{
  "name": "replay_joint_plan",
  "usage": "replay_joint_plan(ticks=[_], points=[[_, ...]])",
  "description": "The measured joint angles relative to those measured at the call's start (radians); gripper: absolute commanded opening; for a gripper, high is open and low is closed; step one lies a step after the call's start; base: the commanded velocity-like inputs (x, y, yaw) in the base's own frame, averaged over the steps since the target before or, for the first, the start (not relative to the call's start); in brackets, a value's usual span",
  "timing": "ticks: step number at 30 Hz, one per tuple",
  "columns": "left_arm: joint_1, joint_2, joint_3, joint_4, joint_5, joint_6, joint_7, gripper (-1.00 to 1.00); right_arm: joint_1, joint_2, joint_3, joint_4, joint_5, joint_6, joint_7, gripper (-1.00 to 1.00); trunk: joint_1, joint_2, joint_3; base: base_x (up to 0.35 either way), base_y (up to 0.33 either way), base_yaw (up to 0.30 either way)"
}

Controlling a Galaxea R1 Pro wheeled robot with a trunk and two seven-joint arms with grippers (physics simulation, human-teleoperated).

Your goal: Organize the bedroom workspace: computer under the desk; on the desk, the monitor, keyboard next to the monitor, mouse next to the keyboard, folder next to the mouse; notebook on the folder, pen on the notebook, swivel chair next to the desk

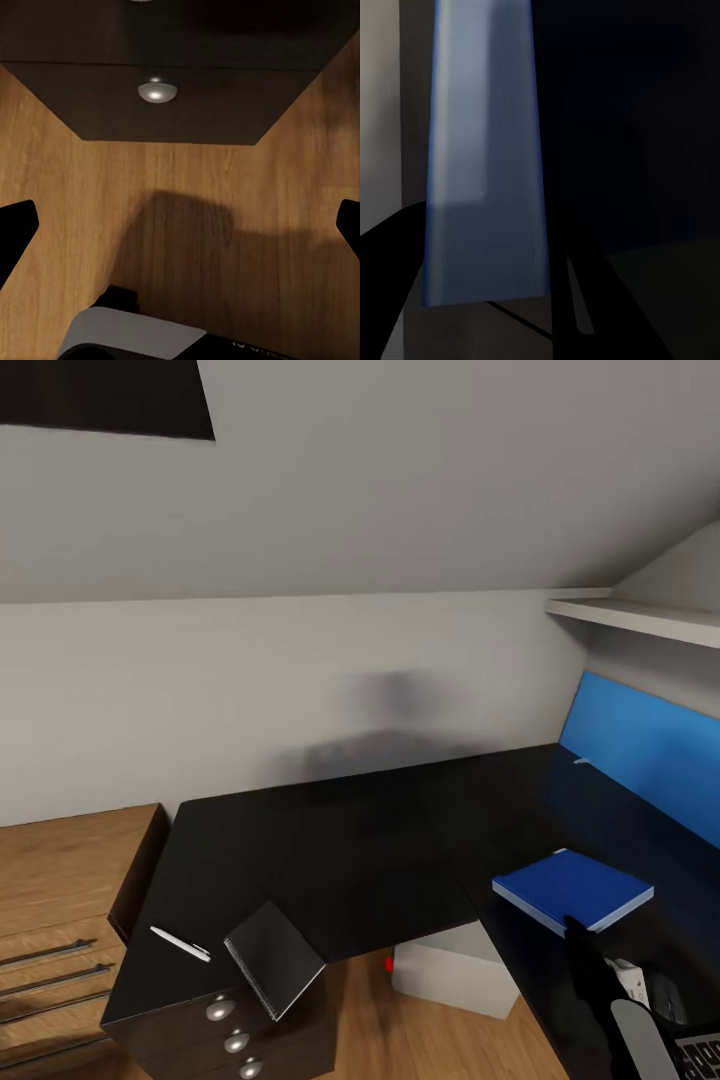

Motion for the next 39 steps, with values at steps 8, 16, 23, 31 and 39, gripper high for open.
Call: replay_joint_plan(ticks=[8,16,23,31,39], points=[[0.000,0.000,0.000,0.000,0.000,0.000,0.000,1.00,0.000,0.000,0.003,0.000,-0.008,0.000,0.000,-1.00,0.000,0.000,0.000,-0.103,0.000,0.000],[0.000,0.000,0.000,0.000,0.000,0.000,0.000,1.00,0.000,0.000,0.003,0.000,-0.008,0.000,0.000,-1.00,0.000,0.000,0.000,-0.002,0.000,0.000],[0.000,0.000,0.000,0.000,0.000,0.000,0.000,1.00,0.000,0.000,0.003,0.000,-0.004,0.000,0.000,-1.00,0.000,0.000,0.000,0.000,0.000,0.000],[-0.001,0.000,0.000,0.000,0.000,-0.001,0.000,1.00,0.001,0.000,0.003,0.004,0.004,0.001,0.001,1.00,0.000,0.000,0.000,0.000,0.000,0.000],[0.000,0.000,0.000,0.000,0.000,-0.001,0.000,1.00,0.001,0.000,0.003,0.004,0.004,0.001,0.002,1.00,0.000,0.000,0.000,0.000,0.000,0.000]])
